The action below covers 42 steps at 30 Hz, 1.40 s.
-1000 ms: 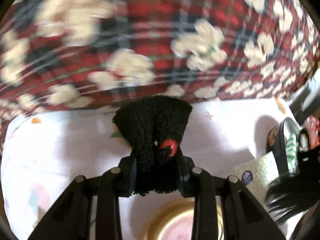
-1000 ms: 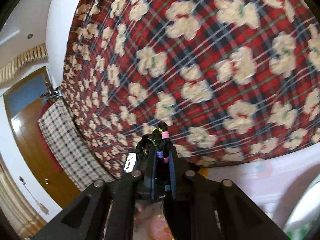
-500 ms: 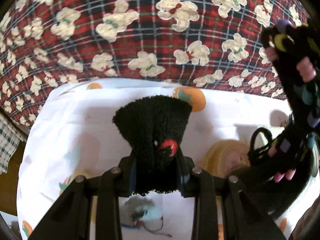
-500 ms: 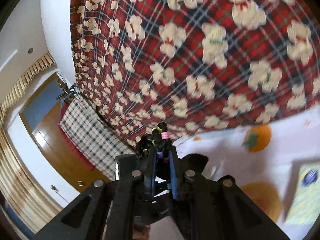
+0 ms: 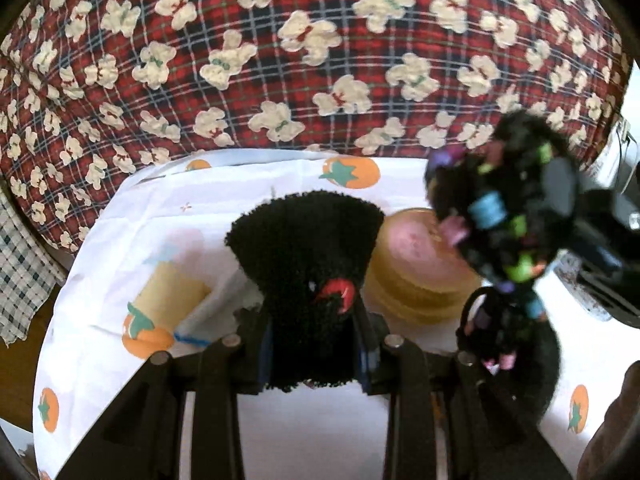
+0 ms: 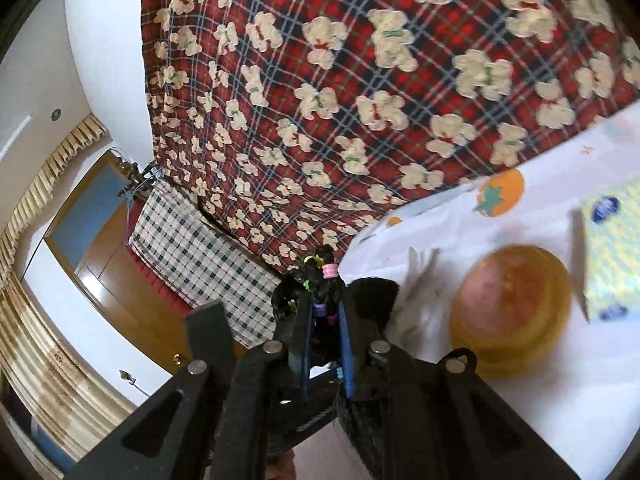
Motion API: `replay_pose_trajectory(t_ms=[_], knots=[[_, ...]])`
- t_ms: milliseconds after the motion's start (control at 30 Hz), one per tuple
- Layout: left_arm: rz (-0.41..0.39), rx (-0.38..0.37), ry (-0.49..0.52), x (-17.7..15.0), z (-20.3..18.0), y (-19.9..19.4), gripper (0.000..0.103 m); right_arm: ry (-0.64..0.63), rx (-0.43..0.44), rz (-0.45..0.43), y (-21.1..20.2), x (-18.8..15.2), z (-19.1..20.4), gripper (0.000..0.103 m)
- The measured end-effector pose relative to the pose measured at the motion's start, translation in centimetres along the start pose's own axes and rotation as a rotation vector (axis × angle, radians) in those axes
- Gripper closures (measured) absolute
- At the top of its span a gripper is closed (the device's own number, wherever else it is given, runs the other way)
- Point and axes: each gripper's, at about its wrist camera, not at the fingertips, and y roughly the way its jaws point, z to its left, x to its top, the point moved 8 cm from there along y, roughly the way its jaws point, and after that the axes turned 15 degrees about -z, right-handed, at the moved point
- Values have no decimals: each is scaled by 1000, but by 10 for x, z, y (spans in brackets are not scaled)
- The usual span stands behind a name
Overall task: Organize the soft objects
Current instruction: 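Lift the black braid and black fuzzy cloth and carry them toward the tin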
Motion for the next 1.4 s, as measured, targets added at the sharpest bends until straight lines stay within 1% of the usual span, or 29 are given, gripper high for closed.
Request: replay_pose_trajectory(t_ms=[167, 400, 500, 633, 867, 1067, 1400], knots=[[-18, -11, 3, -10, -19, -17, 73, -37, -55, -12, -25, -6, -12, 90], [-21, -19, 5, -24, -39, -33, 73, -28, -100, -26, -55, -14, -25, 90], [-33, -8, 27, -27, -47, -39, 73, -45, -116, -36, -66, -16, -26, 90], [-48, -5, 27, -29, -56, -47, 73, -67, -128, -56, -83, -15, -24, 90], [-97, 18, 55, -29, -79, -66, 73, -123, -151, -88, -114, -13, -18, 90], [-135, -14, 65, -27, -109, -79, 72, -200, -180, -133, -144, -7, -13, 90], [-177, -80, 61, -19, -160, -93, 73, -268, -236, -235, -202, 21, -14, 90]])
